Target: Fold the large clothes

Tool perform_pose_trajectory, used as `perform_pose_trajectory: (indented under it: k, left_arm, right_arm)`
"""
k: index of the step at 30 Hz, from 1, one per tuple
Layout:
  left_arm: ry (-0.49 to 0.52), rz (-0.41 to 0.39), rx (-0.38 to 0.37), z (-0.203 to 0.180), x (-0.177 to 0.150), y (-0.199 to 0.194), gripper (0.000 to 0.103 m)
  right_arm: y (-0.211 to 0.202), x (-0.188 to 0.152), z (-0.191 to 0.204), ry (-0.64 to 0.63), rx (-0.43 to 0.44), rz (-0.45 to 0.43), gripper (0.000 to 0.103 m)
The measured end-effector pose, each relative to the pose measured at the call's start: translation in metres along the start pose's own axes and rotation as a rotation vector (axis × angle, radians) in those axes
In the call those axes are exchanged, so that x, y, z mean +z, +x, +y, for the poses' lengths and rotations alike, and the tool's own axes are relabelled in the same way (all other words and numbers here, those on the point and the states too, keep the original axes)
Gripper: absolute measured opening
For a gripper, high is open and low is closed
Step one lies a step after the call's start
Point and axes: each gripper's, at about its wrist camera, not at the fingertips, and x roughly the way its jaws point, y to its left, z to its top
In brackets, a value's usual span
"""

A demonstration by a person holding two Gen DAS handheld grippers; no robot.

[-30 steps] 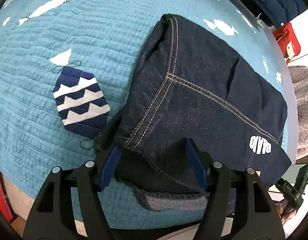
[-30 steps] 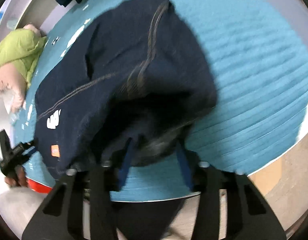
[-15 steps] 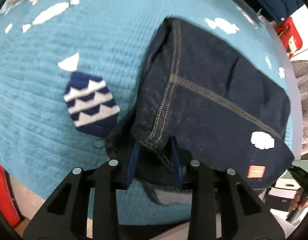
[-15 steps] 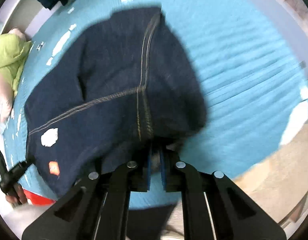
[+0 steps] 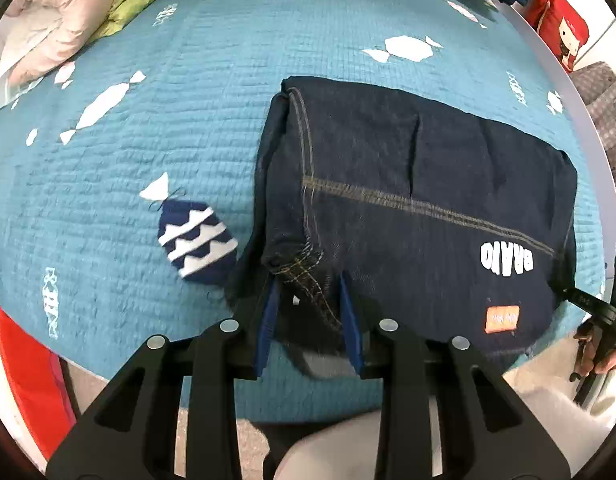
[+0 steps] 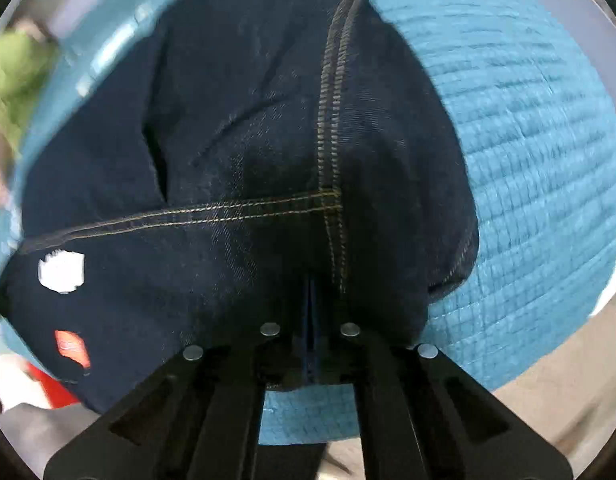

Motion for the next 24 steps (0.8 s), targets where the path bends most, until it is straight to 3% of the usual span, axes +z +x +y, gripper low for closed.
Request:
perform_pose_trajectory:
  k: [2, 6, 9, 10, 12, 15, 18, 24]
  left_arm:
    - [0.013, 0.006, -0.008, -0.001, -0.001, -0.007, 0.03]
    - [0.087, -0.031, 0.055, -0.01, -0.001, -0.033, 0.03]
    - [0.105, -0.086, 0.012, -0.011, 0.001, -0.046, 0.03]
    - [0.109, -0.098, 0.016, -0.014, 0.003, -0.042, 0.03]
    - [0.115, -0.071, 0.003, -0.022, 0.008, -0.021, 0.029]
    - [0.105, 0.034, -0.035, -0.035, 0.009, 0.032, 0.02]
    - [0.086, 0.139, 0.051, -0.033, 0.0, 0.098, 0.01]
    - [0.041, 0.109, 0.056, -0.017, -0.005, 0.088, 0.006]
  right_arm:
    - [-0.01, -0.002, -0.012, 0.075, 0.013, 0.009, 0.0]
    - [-0.043, -0.004, 0.013, -0.033, -0.068, -0.082, 0.004]
    - [-0.058, 0.001, 0.032, -0.055, 0.07, -0.103, 0.004]
    - [-0.058, 0.003, 0.045, -0.083, 0.118, -0.098, 0.004]
    - [-0.049, 0.005, 0.068, -0.152, 0.135, -0.07, 0.004]
    - [-0.008, 0.002, 0.095, -0.235, 0.121, 0.034, 0.005]
    - [0.038, -0.005, 0.1, -0.235, 0.034, 0.081, 0.003]
    - [0.025, -0.005, 0.093, -0.201, 0.025, 0.107, 0.003]
